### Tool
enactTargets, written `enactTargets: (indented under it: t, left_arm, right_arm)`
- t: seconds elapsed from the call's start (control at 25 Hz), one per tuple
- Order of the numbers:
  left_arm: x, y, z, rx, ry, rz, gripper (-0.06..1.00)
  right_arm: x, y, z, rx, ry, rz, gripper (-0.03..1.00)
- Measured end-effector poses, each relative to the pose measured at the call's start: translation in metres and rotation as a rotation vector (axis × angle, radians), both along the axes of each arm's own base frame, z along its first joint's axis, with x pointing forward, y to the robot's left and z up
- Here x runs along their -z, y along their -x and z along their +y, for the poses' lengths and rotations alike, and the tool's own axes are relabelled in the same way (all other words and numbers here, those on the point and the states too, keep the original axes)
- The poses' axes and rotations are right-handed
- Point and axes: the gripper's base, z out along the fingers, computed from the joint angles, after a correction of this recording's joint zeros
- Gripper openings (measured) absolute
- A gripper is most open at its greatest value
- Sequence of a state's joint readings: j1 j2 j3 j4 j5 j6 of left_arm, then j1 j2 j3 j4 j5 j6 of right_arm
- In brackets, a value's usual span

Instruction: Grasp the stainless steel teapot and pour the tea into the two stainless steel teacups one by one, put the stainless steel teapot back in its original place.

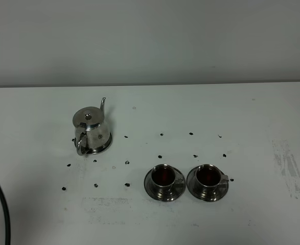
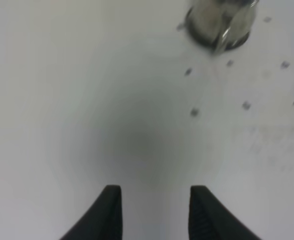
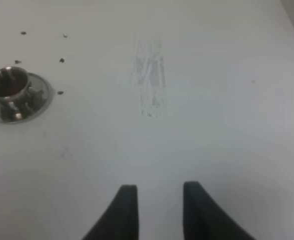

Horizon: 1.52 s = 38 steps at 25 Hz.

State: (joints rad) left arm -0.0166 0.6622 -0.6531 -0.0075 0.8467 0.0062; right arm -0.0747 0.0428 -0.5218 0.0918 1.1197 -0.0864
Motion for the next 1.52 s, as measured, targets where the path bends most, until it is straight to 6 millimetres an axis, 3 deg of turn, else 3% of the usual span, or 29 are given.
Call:
enactTargets:
  t: [0.24,0.48,0.64,1.24,1.52]
  left_arm:
    - [0.011,0.051,0.000,-0.052,0.048,0.042,0.31]
    - [0.025,0.081,-0.002,-0.043,0.062,0.010,0.31]
    - [0.043,0.089,-0.002,-0.041,0.067,-0.043,0.31]
    - [0.042,0.113,-0.002,-0.045,0.061,-0.243,0.31]
    - [0.042,0.113,-0.002,-0.045,0.061,-0.249,0.31]
  right_arm:
    - [0.000,0.000,0.000,0.000,0.000,0.000,0.23]
    - [0.000,0.000,0.000,0.000,0.000,0.000,0.23]
    - [0.000,0.000,0.000,0.000,0.000,0.000,0.23]
    - [0.000,0.000,0.000,-0.001,-0.002,0.000,0.23]
    - [0.000,0.000,0.001,-0.004,-0.006,0.000,0.23]
